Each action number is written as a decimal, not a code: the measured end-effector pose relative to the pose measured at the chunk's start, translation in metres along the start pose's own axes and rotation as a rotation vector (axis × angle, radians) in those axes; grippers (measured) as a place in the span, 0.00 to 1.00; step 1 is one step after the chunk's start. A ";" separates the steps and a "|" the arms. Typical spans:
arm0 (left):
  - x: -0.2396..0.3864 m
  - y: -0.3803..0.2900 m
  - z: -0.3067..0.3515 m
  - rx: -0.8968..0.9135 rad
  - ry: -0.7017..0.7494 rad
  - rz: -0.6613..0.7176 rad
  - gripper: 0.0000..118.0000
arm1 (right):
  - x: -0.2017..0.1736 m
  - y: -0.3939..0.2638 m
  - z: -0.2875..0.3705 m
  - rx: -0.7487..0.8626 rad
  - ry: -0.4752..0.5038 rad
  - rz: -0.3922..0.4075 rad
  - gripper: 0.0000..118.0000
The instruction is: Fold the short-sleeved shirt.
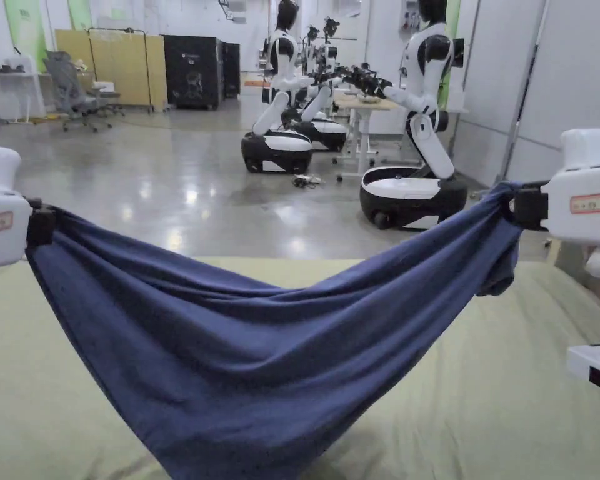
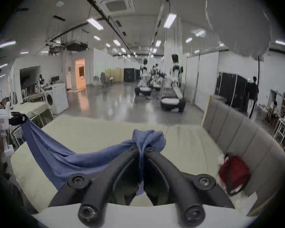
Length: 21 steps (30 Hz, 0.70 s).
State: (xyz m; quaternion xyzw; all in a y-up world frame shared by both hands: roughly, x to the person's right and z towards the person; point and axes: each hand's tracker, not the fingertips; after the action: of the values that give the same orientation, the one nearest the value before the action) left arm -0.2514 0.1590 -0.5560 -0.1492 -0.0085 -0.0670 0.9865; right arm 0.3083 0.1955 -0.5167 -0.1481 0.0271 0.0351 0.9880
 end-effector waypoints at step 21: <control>0.007 -0.067 -0.101 -0.035 0.062 0.107 0.02 | 0.014 -0.050 -0.091 -0.042 -0.068 -0.089 0.05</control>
State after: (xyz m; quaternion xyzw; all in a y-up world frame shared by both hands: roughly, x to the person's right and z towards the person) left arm -0.2542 0.0648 -0.6324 -0.1646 0.0311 -0.0188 0.9857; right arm 0.3225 0.1219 -0.5898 -0.1685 -0.0137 -0.0031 0.9856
